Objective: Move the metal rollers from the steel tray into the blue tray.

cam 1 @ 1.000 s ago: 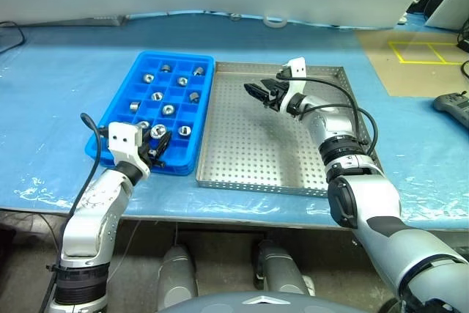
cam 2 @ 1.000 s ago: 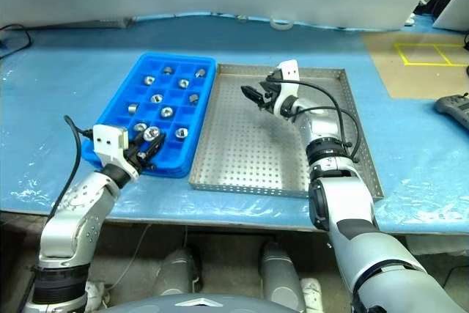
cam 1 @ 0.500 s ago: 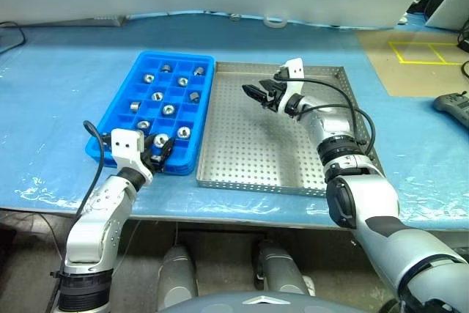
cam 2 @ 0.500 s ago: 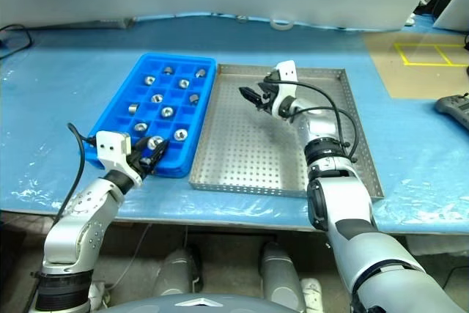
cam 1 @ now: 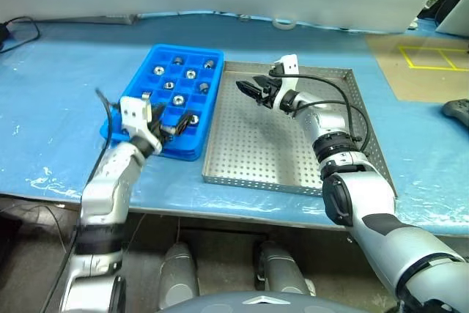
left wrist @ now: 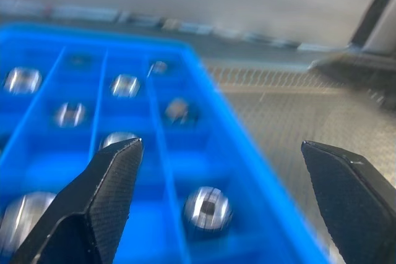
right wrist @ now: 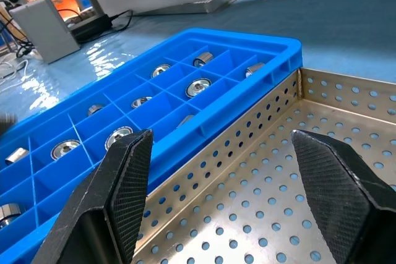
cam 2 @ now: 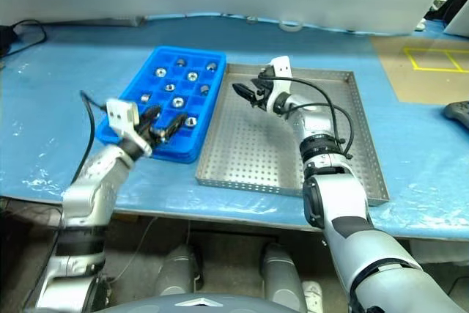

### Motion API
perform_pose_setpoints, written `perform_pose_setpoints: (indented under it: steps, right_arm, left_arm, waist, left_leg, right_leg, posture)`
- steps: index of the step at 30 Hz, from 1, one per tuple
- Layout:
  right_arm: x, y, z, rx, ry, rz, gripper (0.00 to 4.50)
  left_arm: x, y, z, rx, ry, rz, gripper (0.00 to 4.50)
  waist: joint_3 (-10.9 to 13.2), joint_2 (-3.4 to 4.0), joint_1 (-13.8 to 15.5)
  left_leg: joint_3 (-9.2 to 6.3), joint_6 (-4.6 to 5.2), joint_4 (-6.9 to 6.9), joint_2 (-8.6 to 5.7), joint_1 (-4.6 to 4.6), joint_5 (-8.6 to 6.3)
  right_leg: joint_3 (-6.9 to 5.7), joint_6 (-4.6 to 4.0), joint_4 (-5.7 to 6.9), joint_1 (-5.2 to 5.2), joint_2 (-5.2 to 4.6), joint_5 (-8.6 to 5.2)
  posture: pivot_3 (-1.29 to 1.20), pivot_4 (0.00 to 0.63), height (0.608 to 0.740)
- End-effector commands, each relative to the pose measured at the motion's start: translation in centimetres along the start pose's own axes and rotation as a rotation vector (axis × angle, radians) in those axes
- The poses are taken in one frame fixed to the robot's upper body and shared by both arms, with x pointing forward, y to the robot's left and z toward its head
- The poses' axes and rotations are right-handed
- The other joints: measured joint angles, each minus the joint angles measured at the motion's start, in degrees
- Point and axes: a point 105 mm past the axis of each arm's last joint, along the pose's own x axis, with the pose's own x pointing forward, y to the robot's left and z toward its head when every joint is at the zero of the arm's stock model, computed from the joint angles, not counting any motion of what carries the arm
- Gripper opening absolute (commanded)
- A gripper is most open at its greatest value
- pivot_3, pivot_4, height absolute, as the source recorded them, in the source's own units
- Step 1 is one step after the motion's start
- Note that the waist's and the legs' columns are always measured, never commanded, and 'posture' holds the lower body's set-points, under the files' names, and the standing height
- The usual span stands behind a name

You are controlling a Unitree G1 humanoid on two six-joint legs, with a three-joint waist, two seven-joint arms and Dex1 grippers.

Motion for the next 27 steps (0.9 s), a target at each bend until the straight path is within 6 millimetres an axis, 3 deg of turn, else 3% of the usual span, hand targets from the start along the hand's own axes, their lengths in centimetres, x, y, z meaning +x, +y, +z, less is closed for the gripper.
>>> perform_pose_setpoints:
  steps: [1, 4, 8, 13, 20, 27]
  right_arm:
    - [-0.9, -0.2, 1.6, -0.054, -0.041, 0.011, 3.73]
    - [-1.9, -0.4, 0.9, -0.034, -0.029, 0.012, 3.73]
    - [-3.7, -0.5, 0.4, -0.037, -0.017, 0.006, 4.48]
    - [-6.2, -2.9, 0.3, -0.06, -0.004, -0.11, 4.48]
    - [-5.5, -2.5, 1.9, -0.087, -0.047, -0.092, 4.48]
    - [-4.9, -1.9, 1.4, -0.096, -0.031, -0.071, 4.48]
  left_arm:
    - [1.2, -1.0, 1.2, 0.004, -0.068, -0.085, 4.47]
    - [2.0, -1.4, 0.7, 0.03, -0.053, -0.106, 4.47]
    - [1.9, -1.6, 0.6, -0.021, -0.068, -0.126, 4.5]
    - [1.6, -0.6, -0.3, 0.044, -0.034, -0.123, 4.5]
    - [1.8, -1.0, -0.4, 0.072, -0.059, -0.122, 4.5]
    - [2.1, -1.3, -0.6, 0.105, -0.054, -0.126, 4.5]
  waist:
    - [0.0, 0.0, -0.14]
    - [-0.01, -0.02, -0.29]
    - [-0.01, -0.02, -0.55]
    - [-0.01, -0.02, -0.83]
    - [0.0, -0.03, -0.92]
    - [0.0, -0.03, -0.79]
  left_leg:
    - [0.0, 0.04, -0.01, -0.03, 0.0, -0.02]
    - [0.01, 0.1, -0.17, -0.02, -0.04, 0.04]
    - [0.02, 0.19, -0.3, 0.05, -0.26, 0.09]
    - [0.01, 0.15, -0.24, 0.05, -0.35, 0.1]
    - [0.01, -0.12, -0.2, 0.04, -0.06, 0.13]
    - [0.01, -0.07, -0.25, 0.04, -0.15, 0.11]
  right_leg:
    - [0.02, 0.0, -0.04, 0.0, -0.01, 0.0]
    - [0.0, 0.02, -0.14, -0.05, 0.02, -0.01]
    - [-0.1, 0.03, -0.14, -0.31, 0.07, 0.0]
    - [-0.06, 0.04, -0.04, -0.49, 0.07, 0.0]
    - [0.02, 0.06, 0.12, -0.3, 0.06, 0.02]
    - [-0.01, 0.06, 0.01, -0.32, 0.06, 0.01]
  posture:
    - [-0.31, 0.15, 0.74]
    - [-0.33, 0.15, 0.74]
    - [-0.33, 0.15, 0.74]
    - [-0.27, 0.15, 0.74]
    - [-0.24, 0.15, 0.74]
    - [-0.23, 0.15, 0.74]
